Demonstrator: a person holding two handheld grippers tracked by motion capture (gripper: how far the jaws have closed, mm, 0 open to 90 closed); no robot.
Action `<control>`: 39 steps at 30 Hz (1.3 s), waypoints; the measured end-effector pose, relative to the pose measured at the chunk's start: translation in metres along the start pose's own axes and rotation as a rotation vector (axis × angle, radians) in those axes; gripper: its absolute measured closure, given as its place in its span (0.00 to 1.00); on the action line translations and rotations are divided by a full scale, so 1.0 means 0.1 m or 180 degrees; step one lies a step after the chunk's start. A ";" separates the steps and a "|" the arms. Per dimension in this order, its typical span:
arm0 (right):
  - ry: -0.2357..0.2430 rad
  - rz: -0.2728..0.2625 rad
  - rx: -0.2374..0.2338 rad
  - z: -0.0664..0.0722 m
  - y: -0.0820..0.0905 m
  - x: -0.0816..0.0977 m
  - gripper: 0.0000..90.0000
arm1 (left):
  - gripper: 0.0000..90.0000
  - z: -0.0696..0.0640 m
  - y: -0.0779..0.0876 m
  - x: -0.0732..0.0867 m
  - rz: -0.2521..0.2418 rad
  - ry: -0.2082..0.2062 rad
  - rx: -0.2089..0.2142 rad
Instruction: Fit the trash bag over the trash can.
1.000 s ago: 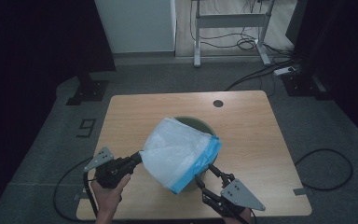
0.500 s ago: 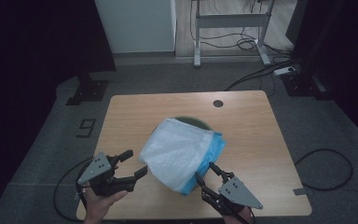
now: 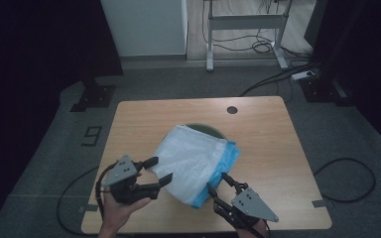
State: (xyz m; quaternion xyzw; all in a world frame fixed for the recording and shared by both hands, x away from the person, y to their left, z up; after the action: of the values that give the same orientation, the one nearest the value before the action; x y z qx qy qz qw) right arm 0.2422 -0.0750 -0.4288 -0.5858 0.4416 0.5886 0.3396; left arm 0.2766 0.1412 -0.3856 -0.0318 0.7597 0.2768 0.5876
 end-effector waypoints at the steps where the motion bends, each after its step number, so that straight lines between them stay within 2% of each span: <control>1: 0.0000 0.0002 -0.0003 0.00 0.00 0.00 0.51 | 0.34 0.01 -0.06 0.02 0.0054 0.0016 -0.0002; 2: 0.0000 0.0002 -0.0003 0.00 0.00 0.00 0.51 | 0.35 0.01 -0.06 0.02 0.0054 0.0016 -0.0002; 3: -0.0002 0.0003 -0.0012 0.00 0.01 0.01 0.51 | 0.38 0.01 -0.14 0.07 0.0147 -0.0007 -0.0029; 4: -0.0002 0.0004 -0.0015 0.00 0.01 0.01 0.51 | 0.42 0.01 -0.17 0.09 0.0155 -0.0030 -0.0062; 7: -0.0011 0.0007 -0.0013 -0.01 0.02 0.02 0.51 | 0.62 0.00 -0.19 0.12 0.0157 -0.0067 -0.0117; 8: -0.0023 0.0008 -0.0006 -0.02 0.02 0.03 0.51 | 0.71 0.00 -0.19 0.15 0.0145 -0.0087 -0.0086; 10: -0.0031 0.0001 0.0001 -0.02 0.03 0.03 0.51 | 0.81 0.00 -0.18 0.16 0.0140 -0.0084 -0.0051; 13: -0.0033 -0.0021 0.0006 -0.02 0.04 0.01 0.51 | 0.89 0.01 -0.17 0.17 0.0103 -0.0084 -0.0066; 14: -0.0047 -0.0040 0.0010 -0.01 0.06 0.00 0.51 | 0.94 0.01 -0.14 0.15 0.0019 -0.0072 -0.0064; 15: -0.0047 -0.0040 0.0010 -0.01 0.06 0.00 0.51 | 0.96 0.01 -0.14 0.15 0.0019 -0.0072 -0.0064; 16: -0.0060 -0.0067 0.0024 -0.02 0.07 -0.02 0.51 | 0.97 0.03 -0.10 0.13 -0.0124 -0.0009 -0.0051; 18: -0.0076 -0.0090 0.0037 -0.04 0.09 -0.03 0.51 | 0.98 0.06 -0.05 0.09 -0.0303 0.0113 0.0018; 19: -0.0076 -0.0096 0.0040 -0.05 0.09 -0.04 0.51 | 0.98 0.06 -0.05 0.09 -0.0303 0.0113 0.0018; 20: -0.0077 -0.0109 0.0053 -0.06 0.10 -0.05 0.51 | 0.98 0.09 -0.01 0.06 -0.0401 0.0173 0.0032; 21: -0.0077 -0.0109 0.0053 -0.06 0.10 -0.05 0.51 | 0.98 0.09 -0.01 0.06 -0.0401 0.0173 0.0032; 23: -0.0113 -0.0145 0.0099 -0.12 0.13 -0.07 0.51 | 0.98 0.12 0.03 0.03 -0.0530 0.0234 0.0064; 24: -0.0113 -0.0145 0.0099 -0.12 0.13 -0.07 0.51 | 0.99 0.12 0.03 0.03 -0.0530 0.0234 0.0064; 25: -0.0136 -0.0159 0.0134 -0.18 0.15 -0.08 0.51 | 0.99 0.13 0.07 0.01 -0.0614 0.0289 0.0103; 28: -0.0166 -0.0161 0.0172 -0.25 0.15 -0.09 0.51 | 0.99 0.15 0.10 0.00 -0.0709 0.0341 0.0140; 29: -0.0202 -0.0138 0.0220 -0.33 0.12 -0.08 0.51 | 0.99 0.16 0.13 0.00 -0.0771 0.0380 0.0171; 30: -0.0202 -0.0138 0.0220 -0.33 0.12 -0.08 0.51 | 0.99 0.17 0.14 -0.01 -0.0801 0.0407 0.0196; 31: -0.0245 -0.0094 0.0254 -0.41 0.08 -0.07 0.51 | 0.99 0.19 0.16 -0.01 -0.0844 0.0453 0.0254; 33: -0.0268 -0.0065 0.0267 -0.45 0.04 -0.07 0.51 | 0.99 0.20 0.17 -0.01 -0.0886 0.0501 0.0334; 39: -0.0354 -0.0033 0.0313 -0.54 -0.07 -0.09 0.52 | 0.99 0.21 0.18 -0.01 -0.0938 0.0546 0.0399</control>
State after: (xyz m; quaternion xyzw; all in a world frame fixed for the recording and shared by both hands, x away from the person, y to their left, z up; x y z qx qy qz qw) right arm 0.2701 -0.1212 -0.4166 -0.5372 0.4474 0.5960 0.3950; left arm 0.2888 0.1659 -0.3816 -0.1294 0.8099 0.1361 0.5557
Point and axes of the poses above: each handheld gripper's, and its own axes: y roughly backward along the jaws, x roughly out of its underside, z roughly to its left, the point moved 6 cm from there along -y, roughly forward along the jaws, and after that the axes turned 11 degrees about x, right-handed, at the moved point
